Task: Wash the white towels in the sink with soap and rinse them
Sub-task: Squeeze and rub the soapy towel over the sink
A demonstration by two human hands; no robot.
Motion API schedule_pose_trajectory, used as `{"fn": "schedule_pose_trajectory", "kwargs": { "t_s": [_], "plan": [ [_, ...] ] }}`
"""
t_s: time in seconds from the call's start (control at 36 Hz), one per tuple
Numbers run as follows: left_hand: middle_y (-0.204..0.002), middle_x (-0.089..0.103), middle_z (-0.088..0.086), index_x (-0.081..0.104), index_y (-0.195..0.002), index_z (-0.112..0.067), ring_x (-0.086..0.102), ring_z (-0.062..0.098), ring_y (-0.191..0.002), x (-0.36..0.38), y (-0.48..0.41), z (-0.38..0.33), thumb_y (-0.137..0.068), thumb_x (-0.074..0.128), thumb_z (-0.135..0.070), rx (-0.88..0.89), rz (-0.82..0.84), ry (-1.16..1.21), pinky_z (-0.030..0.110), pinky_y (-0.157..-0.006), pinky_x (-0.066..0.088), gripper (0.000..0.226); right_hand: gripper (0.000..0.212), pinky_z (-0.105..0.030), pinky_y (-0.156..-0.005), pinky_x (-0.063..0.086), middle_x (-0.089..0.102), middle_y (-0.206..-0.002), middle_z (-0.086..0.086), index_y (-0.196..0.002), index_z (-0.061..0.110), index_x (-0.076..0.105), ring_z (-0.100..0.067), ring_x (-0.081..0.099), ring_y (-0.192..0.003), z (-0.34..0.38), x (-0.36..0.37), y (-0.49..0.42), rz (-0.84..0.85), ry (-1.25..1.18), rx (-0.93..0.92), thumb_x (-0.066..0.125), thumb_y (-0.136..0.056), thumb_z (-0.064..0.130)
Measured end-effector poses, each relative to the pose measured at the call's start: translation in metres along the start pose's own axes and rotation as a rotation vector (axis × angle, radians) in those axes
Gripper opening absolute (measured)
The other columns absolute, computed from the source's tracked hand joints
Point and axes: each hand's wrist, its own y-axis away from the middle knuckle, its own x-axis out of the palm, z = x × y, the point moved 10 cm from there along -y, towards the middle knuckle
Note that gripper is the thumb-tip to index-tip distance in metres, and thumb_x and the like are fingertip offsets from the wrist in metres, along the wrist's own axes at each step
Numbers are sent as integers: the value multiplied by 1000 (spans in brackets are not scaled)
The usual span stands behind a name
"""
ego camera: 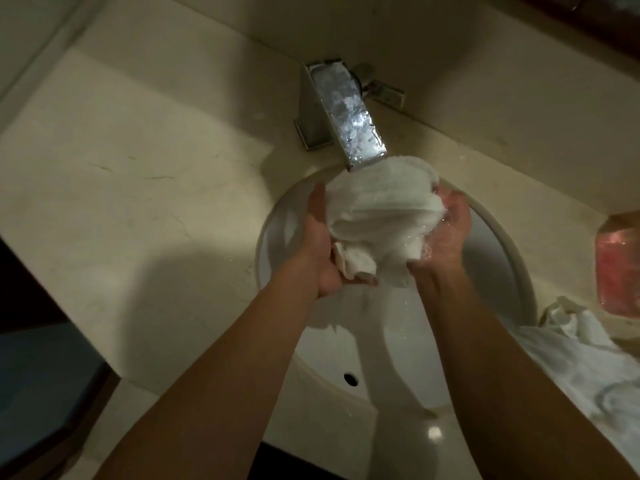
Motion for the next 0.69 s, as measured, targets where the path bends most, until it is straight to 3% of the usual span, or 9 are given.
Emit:
{"fn": "schedule_pose_trajectory", "kwargs": {
  "t_s": [0.06,0.17,0.25,0.33,0.42,0.5,0.56,0.61,0.69],
  "plan": [
    [-126,76,12,76,-128,-26,68,40,-122,8,0,-9,-82,49,-89,72,45,87,76,-108,40,83,4,-32,-75,60,70,-81,-6,-78,15,67,-23,71,-78,5,8,1,118,32,-18,70,-80,16],
    [-129,75,14,74,-131,-16,68,37,-125,8,2,-25,-81,61,-69,245,16,122,59,-112,48,74,79,-49,-94,60,74,-117,-13,-125,19,61,-32,72,-108,11,-3,0,227,47,-35,90,-51,11],
    [-127,75,17,74,-127,-10,71,34,-117,8,8,-34,-76,65,-59,313,15,110,47,-102,56,72,57,-54,-100,57,74,-116,-14,-124,16,59,-35,70,-114,11,3,7,331,-42,-17,80,-71,17],
    [-106,80,10,76,-116,-10,77,23,-94,-1,5,-45,-84,67,-42,404,-11,116,31,-81,62,45,51,-56,-96,58,76,-120,-10,-128,20,64,-34,72,-116,2,-25,4,103,5,32,74,-82,40],
    [-114,78,15,79,-115,-7,75,27,-103,-3,0,-53,-81,68,-32,449,50,42,33,-86,61,44,74,-52,-99,57,69,-140,-10,-147,22,60,-33,69,-124,-16,-37,4,-28,196,193,61,-88,67],
    [-123,73,23,73,-125,0,71,35,-112,-3,-1,-58,-61,79,-39,444,69,-24,38,-90,61,75,82,-42,-88,62,76,-125,-11,-132,21,76,-30,76,-110,-38,-39,13,-10,398,459,42,-91,84],
    [-128,70,27,71,-129,2,68,40,-118,4,-1,-61,-48,91,-42,452,125,-89,45,-100,56,94,84,-50,-85,62,79,-118,-13,-125,22,78,-35,78,-99,-46,-43,16,-17,542,551,42,-86,88],
    [-112,76,21,76,-115,-4,73,34,-105,8,0,-67,-46,92,-39,497,164,-110,41,-93,58,79,81,-60,-89,57,78,-120,-14,-118,24,78,-37,78,-99,-51,-41,19,-22,575,598,45,-79,87],
    [-108,77,17,74,-115,-4,75,29,-99,12,4,-76,-56,88,-40,553,176,-116,37,-88,61,70,60,-48,-84,58,81,-110,-7,-109,20,81,-26,80,-90,-44,-42,16,-56,538,539,57,-80,67]
  ]
}}
